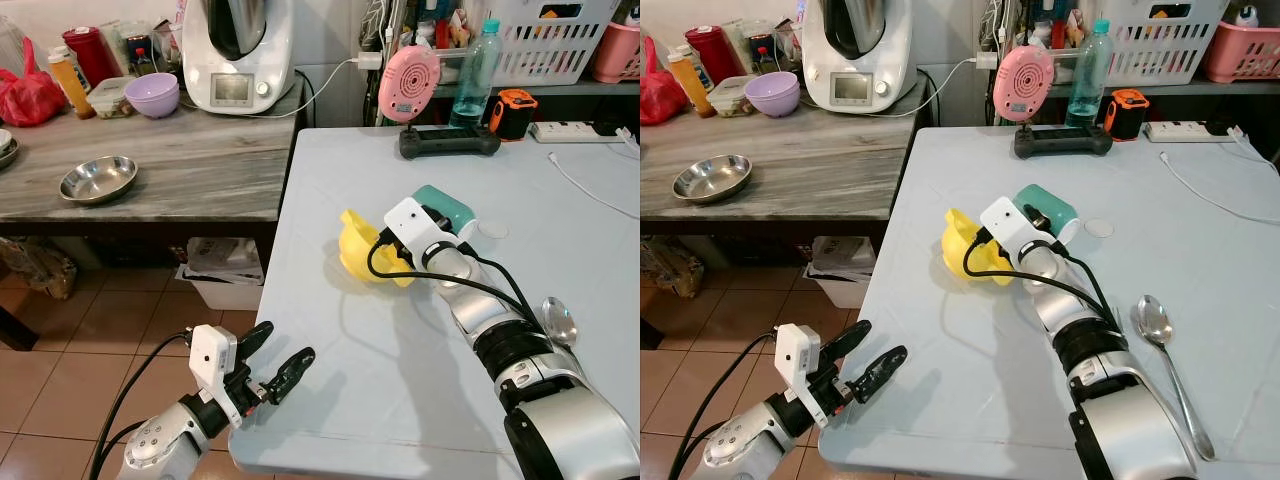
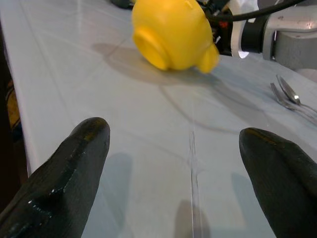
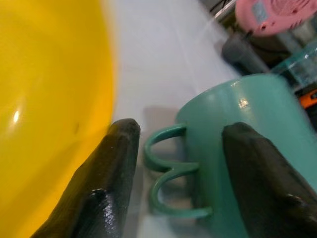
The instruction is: Setting the table
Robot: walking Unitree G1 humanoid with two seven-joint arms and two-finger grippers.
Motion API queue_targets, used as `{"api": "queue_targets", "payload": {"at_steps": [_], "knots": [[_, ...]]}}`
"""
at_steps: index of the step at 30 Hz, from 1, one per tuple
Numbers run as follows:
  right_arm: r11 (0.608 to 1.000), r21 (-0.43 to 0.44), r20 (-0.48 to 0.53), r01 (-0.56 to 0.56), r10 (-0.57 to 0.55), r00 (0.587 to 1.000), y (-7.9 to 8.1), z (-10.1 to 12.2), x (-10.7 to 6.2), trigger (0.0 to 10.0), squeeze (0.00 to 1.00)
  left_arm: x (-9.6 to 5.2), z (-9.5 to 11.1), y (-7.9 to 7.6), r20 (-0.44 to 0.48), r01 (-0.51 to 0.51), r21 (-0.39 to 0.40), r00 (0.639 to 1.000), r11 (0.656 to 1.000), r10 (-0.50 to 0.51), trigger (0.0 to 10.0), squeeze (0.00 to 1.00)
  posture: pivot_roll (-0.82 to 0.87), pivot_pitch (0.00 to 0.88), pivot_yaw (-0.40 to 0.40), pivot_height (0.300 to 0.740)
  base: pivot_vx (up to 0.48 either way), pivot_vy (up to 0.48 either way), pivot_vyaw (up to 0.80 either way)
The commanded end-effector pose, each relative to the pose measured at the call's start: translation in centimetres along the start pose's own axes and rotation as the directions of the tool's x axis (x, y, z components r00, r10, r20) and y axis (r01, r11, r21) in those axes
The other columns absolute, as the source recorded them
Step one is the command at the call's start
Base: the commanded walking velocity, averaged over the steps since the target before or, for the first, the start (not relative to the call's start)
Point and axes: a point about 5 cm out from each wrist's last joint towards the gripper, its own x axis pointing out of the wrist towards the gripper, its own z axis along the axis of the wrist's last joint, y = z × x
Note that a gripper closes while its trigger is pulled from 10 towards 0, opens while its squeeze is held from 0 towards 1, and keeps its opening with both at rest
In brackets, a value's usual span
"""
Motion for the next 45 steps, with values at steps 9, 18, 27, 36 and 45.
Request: {"api": "queue_targets", "payload": {"at_steps": [9,18,27,36,45], "knots": [[0.99,-0.138,0.005,-0.016,0.017,1.0,0.3,-1.5,-0.6,0.0,0.0,-0.3,0.9,-0.9,0.021,0.006,0.026,1.0,1.0,-0.007,10.0,0.0,-0.12,0.032,0.065,0.74,0.0,0.0,0.0],[0.986,-0.168,-0.005,-0.014,0.013,1.0,0.5,-2.6,-1.1,0.0,0.0,-0.3,1.2,-0.8,0.026,0.006,0.023,1.0,1.0,-0.006,10.0,0.0,-0.13,0.032,0.067,0.74,0.0,0.0,0.0],[0.985,-0.172,-0.019,-0.007,0.004,1.0,0.2,-3.3,-1.3,0.0,0.0,0.5,1.4,0.0,0.021,0.0,0.023,1.0,1.0,-0.001,10.0,0.0,-0.13,0.029,0.069,0.74,0.0,0.0,0.0],[0.987,-0.162,-0.029,-0.002,-0.003,1.0,0.3,-4.2,-1.9,0.0,0.0,1.0,1.3,0.2,0.02,-0.005,0.022,1.0,1.0,0.005,10.0,0.0,-0.13,0.027,0.067,0.74,0.0,0.0,0.0],[0.989,-0.145,0.008,0.015,-0.014,1.0,0.4,-4.1,-2.5,0.0,0.0,1.2,1.1,0.4,0.021,-0.003,0.024,1.0,1.0,0.002,10.0,0.0,-0.13,0.024,0.068,0.74,0.0,0.0,0.0]]}}
